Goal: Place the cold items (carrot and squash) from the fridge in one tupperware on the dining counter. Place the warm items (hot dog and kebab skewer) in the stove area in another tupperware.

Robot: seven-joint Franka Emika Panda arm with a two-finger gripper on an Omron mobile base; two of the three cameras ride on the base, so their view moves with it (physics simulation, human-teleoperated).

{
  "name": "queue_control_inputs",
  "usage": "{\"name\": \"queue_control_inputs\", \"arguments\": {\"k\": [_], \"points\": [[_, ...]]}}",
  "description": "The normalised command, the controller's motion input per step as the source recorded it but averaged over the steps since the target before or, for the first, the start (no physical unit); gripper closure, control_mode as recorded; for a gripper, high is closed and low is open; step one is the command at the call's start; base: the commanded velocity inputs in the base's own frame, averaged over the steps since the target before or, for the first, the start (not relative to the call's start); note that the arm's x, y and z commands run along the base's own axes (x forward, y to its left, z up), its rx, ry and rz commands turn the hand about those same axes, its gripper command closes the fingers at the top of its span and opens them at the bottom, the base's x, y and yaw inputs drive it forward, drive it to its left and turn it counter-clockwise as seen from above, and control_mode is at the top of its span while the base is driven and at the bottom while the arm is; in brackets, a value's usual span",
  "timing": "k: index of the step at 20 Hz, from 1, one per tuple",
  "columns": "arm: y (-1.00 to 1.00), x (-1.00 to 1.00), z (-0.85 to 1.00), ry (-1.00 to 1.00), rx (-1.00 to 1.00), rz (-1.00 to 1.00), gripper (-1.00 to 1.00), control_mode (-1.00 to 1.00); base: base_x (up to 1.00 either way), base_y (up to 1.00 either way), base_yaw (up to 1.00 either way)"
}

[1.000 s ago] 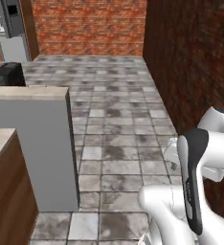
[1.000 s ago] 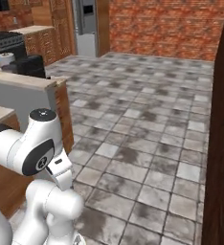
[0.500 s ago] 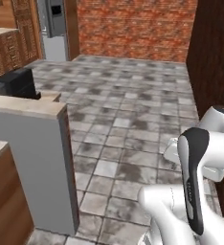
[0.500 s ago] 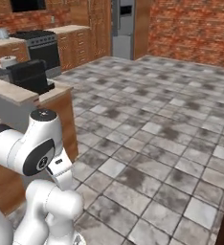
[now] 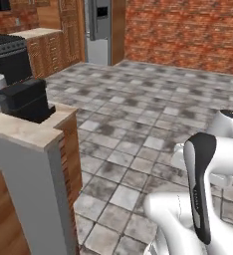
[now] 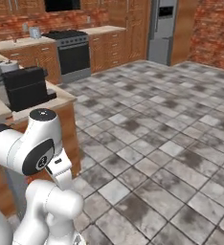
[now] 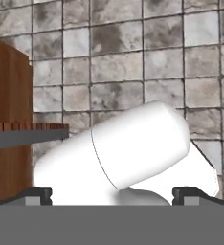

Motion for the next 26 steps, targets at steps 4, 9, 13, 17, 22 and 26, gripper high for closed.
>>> {"name": "queue_control_inputs", "arguments": {"k": [4, 9, 13, 17, 22, 26], "points": [[0.0, 0.0, 0.0, 0.0, 0.0, 0.0, -1.0, 1.0, 0.92, -0.85, 0.35], [0.0, 0.0, 0.0, 0.0, 0.0, 0.0, -1.0, 1.0, 0.8, -0.91, 0.33], [0.0, 0.0, 0.0, 0.0, 0.0, 0.0, -1.0, 1.0, 0.81, -0.93, 0.32], [0.0, 0.0, 0.0, 0.0, 0.0, 0.0, -1.0, 1.0, 0.8, -0.92, 0.33], [0.0, 0.0, 0.0, 0.0, 0.0, 0.0, -1.0, 1.0, 0.83, -0.91, 0.34], [0.0, 0.0, 0.0, 0.0, 0.0, 0.0, -1.0, 1.0, 0.95, -0.79, 0.4]]}}
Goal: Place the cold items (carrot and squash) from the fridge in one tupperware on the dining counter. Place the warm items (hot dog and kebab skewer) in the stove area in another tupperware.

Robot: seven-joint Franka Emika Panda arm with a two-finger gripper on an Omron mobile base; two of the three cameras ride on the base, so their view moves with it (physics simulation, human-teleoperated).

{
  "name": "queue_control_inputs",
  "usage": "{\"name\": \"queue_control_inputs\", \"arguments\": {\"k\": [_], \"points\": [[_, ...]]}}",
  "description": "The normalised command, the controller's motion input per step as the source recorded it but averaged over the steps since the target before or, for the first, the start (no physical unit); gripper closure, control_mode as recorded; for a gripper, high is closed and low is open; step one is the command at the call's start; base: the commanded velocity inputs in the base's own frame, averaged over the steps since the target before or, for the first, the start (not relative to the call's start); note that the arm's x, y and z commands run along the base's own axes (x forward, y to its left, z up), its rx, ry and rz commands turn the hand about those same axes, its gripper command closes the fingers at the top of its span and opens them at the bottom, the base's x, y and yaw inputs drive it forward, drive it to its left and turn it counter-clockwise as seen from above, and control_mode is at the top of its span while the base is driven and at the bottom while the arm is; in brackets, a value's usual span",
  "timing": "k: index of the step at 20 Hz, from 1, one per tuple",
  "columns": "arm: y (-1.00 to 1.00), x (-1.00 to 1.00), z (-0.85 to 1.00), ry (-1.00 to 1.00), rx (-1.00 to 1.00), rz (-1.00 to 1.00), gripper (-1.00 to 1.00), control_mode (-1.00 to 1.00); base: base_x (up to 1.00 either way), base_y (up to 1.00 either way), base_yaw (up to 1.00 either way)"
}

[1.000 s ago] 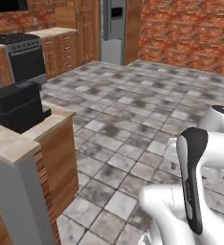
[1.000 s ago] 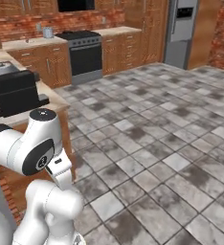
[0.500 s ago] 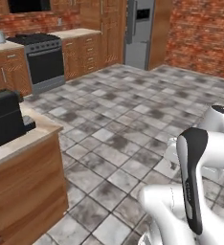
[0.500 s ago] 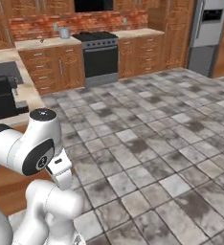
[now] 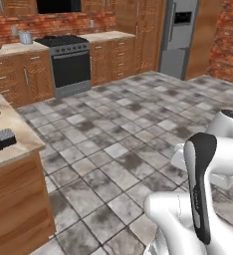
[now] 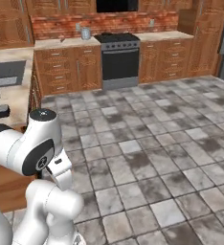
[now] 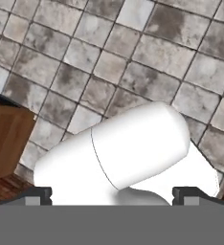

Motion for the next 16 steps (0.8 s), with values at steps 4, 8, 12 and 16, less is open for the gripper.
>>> {"name": "queue_control_inputs", "arguments": {"k": [4, 8, 12, 16], "points": [[0.0, 0.0, 0.0, 0.0, 0.0, 0.0, -1.0, 1.0, 1.0, -0.57, 0.46], [0.0, 0.0, 0.0, 0.0, 0.0, 0.0, -1.0, 1.0, 1.0, -0.31, 0.5], [0.0, 0.0, 0.0, 0.0, 0.0, 0.0, -1.0, 1.0, 1.0, -0.23, 0.47], [0.0, 0.0, 0.0, 0.0, 0.0, 0.0, -1.0, 1.0, 1.0, -0.44, 0.39]]}}
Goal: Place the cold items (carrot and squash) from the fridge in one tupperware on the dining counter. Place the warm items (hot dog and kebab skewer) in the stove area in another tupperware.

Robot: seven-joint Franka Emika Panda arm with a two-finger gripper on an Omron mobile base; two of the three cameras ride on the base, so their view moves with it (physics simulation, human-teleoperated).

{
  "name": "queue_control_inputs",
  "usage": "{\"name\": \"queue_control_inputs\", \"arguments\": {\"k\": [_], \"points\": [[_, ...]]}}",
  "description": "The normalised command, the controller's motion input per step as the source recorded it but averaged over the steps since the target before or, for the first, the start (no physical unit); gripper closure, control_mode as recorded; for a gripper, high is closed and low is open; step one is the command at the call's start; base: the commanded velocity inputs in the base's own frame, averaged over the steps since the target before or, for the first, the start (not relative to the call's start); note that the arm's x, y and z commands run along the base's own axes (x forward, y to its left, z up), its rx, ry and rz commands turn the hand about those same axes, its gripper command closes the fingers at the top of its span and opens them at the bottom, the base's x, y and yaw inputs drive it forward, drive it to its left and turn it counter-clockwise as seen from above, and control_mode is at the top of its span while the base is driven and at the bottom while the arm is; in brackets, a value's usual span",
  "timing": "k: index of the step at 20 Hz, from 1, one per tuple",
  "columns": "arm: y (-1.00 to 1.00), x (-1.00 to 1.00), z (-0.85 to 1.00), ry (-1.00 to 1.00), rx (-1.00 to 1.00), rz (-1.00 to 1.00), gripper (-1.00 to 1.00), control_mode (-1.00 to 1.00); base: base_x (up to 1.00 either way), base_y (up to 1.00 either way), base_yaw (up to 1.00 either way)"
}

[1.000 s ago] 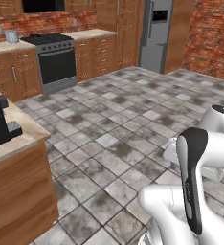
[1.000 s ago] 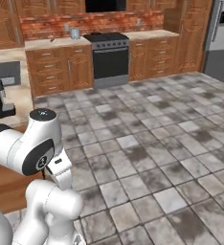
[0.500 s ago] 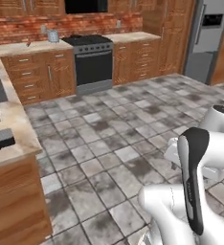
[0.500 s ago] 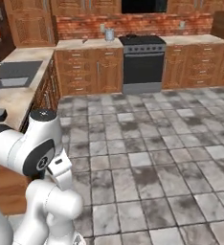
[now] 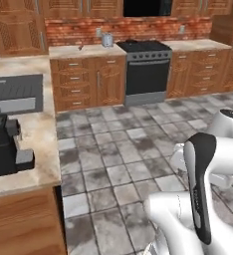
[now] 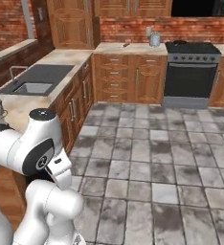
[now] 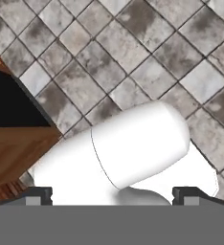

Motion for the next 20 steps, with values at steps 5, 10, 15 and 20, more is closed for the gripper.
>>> {"name": "queue_control_inputs", "arguments": {"k": [5, 10, 15, 20], "points": [[0.0, 0.0, 0.0, 0.0, 0.0, 0.0, -1.0, 1.0, 1.0, -0.76, 0.26], [0.0, 0.0, 0.0, 0.0, 0.0, 0.0, -1.0, 1.0, 1.0, -0.69, 0.26], [0.0, 0.0, 0.0, 0.0, 0.0, 0.0, -1.0, 1.0, 1.0, -0.65, 0.23], [0.0, 0.0, 0.0, 0.0, 0.0, 0.0, -1.0, 1.0, 1.0, -0.67, 0.21]]}}
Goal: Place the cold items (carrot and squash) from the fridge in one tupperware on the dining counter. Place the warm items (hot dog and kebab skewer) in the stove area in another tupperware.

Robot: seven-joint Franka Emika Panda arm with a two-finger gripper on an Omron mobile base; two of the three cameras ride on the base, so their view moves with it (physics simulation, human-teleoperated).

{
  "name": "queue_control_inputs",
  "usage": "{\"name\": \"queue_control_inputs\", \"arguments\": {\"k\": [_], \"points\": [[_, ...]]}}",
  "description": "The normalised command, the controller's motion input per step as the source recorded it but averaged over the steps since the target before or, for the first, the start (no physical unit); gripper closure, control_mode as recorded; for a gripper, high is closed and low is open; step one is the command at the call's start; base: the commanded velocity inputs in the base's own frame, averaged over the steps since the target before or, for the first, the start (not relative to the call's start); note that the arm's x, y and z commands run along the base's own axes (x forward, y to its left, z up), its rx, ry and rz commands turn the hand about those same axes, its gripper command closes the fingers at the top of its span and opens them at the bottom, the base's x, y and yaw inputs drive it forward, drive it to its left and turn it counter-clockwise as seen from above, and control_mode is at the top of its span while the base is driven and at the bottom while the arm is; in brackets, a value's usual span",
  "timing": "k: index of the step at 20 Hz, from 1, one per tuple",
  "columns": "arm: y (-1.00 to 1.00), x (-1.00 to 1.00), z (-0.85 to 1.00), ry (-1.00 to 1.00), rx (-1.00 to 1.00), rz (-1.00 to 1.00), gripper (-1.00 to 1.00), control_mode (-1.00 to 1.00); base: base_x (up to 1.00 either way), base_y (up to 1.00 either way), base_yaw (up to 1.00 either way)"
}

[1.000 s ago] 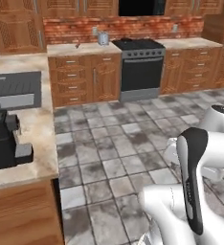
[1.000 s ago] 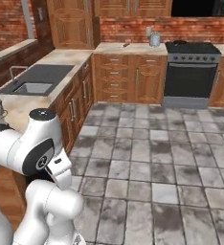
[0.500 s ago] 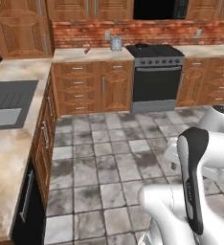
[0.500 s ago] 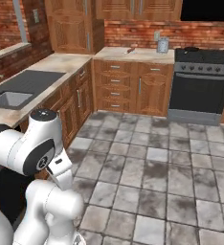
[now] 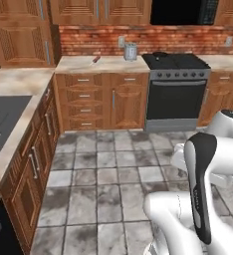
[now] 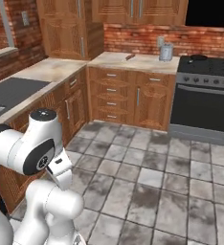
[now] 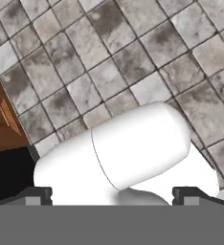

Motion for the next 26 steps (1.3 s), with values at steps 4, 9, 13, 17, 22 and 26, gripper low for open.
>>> {"name": "queue_control_inputs", "arguments": {"k": [4, 9, 13, 17, 22, 26], "points": [[0.0, 0.0, 0.0, 0.0, 0.0, 0.0, -1.0, 1.0, 1.0, -0.43, 0.2], [0.0, 0.0, 0.0, 0.0, 0.0, 0.0, -1.0, 1.0, 1.0, -0.37, 0.14], [0.0, 0.0, 0.0, 0.0, 0.0, 0.0, -1.0, 1.0, 1.0, -0.17, 0.08], [0.0, 0.0, 0.0, 0.0, 0.0, 0.0, -1.0, 1.0, 1.0, -0.04, 0.09], [0.0, 0.0, 0.0, 0.0, 0.0, 0.0, -1.0, 1.0, 1.0, 0.0, 0.07], [0.0, 0.0, 0.0, 0.0, 0.0, 0.0, -1.0, 1.0, 1.0, 0.0, 0.07]]}}
